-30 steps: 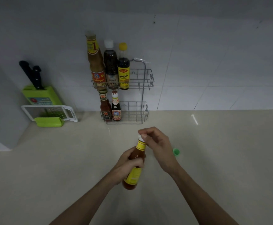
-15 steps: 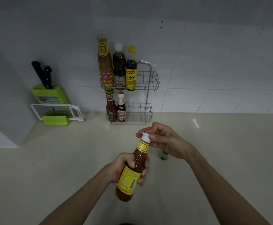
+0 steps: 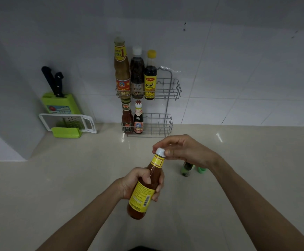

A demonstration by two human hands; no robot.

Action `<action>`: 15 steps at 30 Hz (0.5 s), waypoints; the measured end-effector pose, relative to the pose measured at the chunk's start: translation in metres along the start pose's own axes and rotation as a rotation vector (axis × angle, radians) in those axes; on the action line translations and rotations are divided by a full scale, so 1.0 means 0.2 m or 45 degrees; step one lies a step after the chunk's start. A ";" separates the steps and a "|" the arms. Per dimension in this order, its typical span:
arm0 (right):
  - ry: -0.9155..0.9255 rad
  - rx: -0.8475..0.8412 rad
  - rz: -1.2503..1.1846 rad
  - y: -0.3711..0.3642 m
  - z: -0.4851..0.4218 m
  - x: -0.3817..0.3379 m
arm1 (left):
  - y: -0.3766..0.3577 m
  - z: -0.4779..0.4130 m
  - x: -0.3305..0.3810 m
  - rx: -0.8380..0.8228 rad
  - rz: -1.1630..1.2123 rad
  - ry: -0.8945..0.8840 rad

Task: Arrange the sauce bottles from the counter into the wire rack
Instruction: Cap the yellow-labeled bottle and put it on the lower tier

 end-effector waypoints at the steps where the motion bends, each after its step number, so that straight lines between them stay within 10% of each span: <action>1: 0.009 0.003 0.053 0.00 -0.01 0.00 | 0.02 0.01 0.00 0.038 -0.044 0.013; 15: 0.138 0.616 1.330 0.00 0.00 0.11 | 0.15 0.04 0.03 0.548 -0.659 0.156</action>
Point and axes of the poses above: each hand's wrist, its own z-axis away from the middle knuckle, its own y-axis out of the back of the hand, x = y × z, the point moved 7 cm from there along -z, towards the middle knuckle, and after that the axes turned 8 degrees about -z, right-handed, at the moved point
